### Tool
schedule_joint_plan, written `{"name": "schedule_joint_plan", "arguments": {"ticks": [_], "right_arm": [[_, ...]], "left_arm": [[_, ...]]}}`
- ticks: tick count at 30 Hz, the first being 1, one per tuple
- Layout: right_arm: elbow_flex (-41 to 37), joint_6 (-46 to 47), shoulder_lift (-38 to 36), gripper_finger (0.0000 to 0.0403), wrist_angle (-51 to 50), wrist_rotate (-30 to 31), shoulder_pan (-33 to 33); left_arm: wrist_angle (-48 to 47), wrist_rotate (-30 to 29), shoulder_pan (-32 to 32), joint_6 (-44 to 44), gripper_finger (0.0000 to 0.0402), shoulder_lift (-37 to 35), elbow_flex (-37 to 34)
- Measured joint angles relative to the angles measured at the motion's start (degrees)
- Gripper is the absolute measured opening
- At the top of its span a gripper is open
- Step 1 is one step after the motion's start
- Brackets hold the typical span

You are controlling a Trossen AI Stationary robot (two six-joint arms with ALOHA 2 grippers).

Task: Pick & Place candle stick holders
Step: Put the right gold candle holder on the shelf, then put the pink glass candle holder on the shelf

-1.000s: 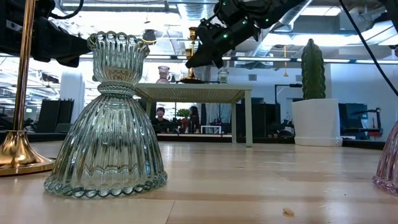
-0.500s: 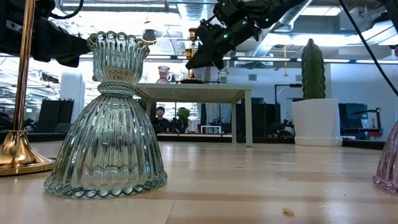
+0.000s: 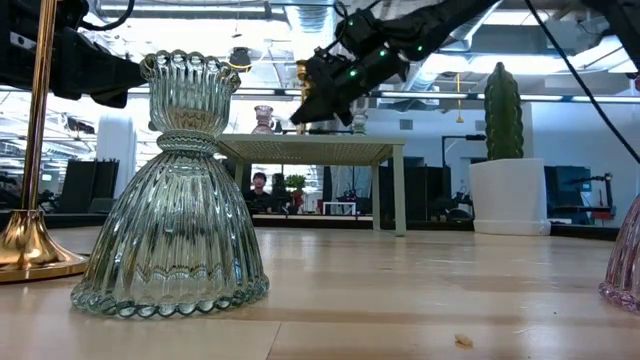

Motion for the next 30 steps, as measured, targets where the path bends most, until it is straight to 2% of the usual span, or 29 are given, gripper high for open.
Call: {"name": "schedule_joint_plan", "arguments": {"ticks": [3, 10, 16, 24, 30], "right_arm": [[0.07, -0.37, 1.08, 0.0002, 2.91, 0.59, 0.39], [1.04, -0.59, 0.93, 0.0009, 0.07, -0.23, 0.17], [1.02, -1.88, 1.4, 0.0062, -0.44, -0.6, 0.48], [4.93, -3.13, 1.26, 0.0126, -5.61, -0.6, 0.35], [9.98, -4.46, 1.24, 0.0163, -14.78, -0.73, 0.56]], "left_arm": [[-0.02, 0.0, -0.02, -0.02, 0.0006, 0.07, 0.0], [-0.04, -1.63, 0.0, 0.2, 0.0006, 0.74, 0.0], [-0.02, -1.96, 0.0, 0.13, 0.0006, 0.96, 0.0], [-0.02, -1.95, 0.0, -0.05, 0.0006, 1.07, 0.0], [-0.02, -1.95, 0.0, -0.04, 0.0006, 1.07, 0.0]]}}
